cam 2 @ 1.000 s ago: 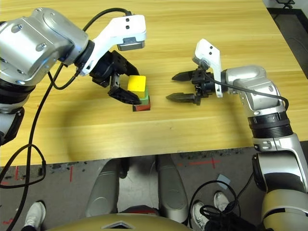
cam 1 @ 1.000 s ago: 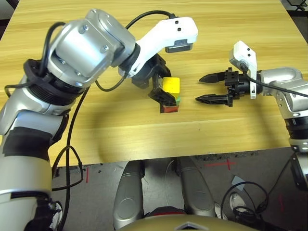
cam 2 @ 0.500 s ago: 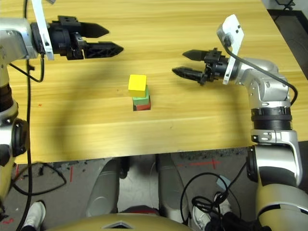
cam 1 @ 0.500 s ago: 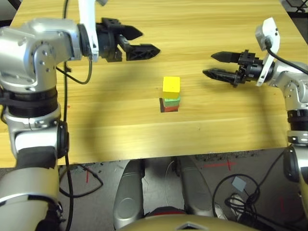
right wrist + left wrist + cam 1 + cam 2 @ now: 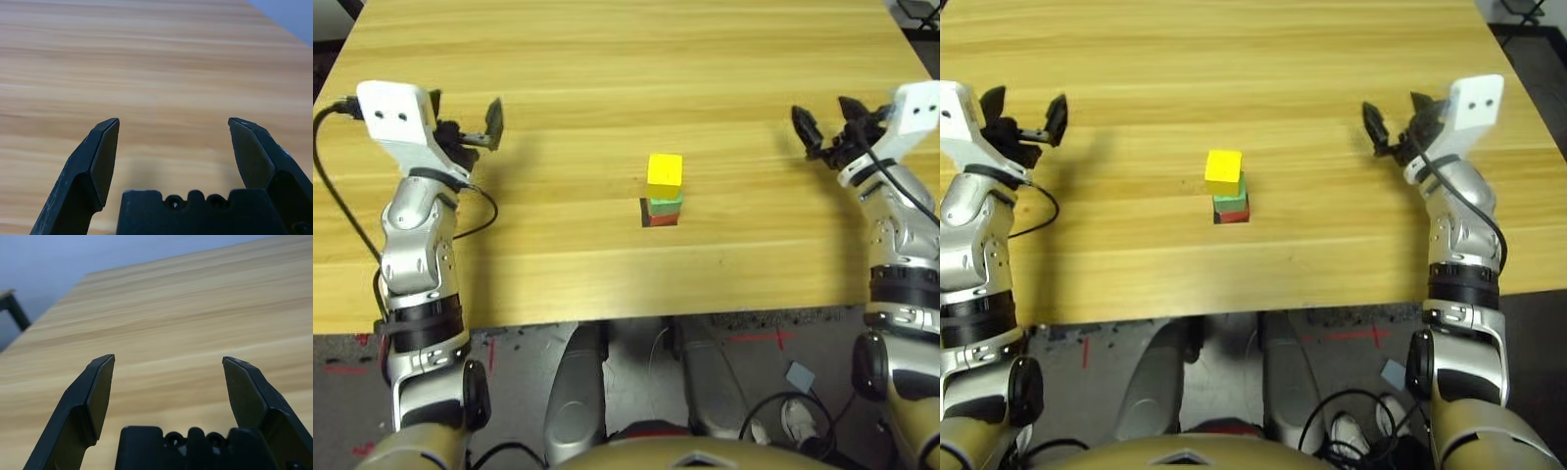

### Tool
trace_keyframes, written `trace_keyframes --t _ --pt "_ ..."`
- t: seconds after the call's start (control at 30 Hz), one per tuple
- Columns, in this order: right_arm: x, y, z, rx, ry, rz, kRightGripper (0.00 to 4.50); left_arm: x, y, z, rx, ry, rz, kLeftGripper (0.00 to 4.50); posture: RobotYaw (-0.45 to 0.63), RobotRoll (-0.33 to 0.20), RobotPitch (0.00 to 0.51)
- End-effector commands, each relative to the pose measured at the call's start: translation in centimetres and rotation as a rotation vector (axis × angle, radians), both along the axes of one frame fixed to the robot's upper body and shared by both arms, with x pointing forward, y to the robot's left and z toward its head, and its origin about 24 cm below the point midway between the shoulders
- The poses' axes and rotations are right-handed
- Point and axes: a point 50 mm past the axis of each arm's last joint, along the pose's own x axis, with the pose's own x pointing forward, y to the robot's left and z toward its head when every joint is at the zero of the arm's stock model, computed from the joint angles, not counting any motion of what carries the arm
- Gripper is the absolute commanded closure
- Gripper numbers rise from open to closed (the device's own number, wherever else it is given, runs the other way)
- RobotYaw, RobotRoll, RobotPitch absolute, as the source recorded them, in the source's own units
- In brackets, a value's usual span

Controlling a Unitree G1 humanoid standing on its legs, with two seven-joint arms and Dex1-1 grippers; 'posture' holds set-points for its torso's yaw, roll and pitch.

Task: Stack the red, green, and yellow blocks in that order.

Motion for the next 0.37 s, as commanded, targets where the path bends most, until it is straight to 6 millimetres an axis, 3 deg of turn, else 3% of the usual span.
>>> trace_keyframes --t 0.03,0.37 --pt "-0.6 -1.1 -1.4 0.011 -0.003 -0.040 0.00 -0.1 -0.5 -2.1 -0.017 0.029 0.005 0.02 0.12 -0.017 0.303" --pt "-1.6 -0.8 -2.4 0.019 -0.057 -0.058 0.00 0.1 -0.9 -3.8 -0.030 0.017 -0.029 0.02 0.06 -0.060 0.321"
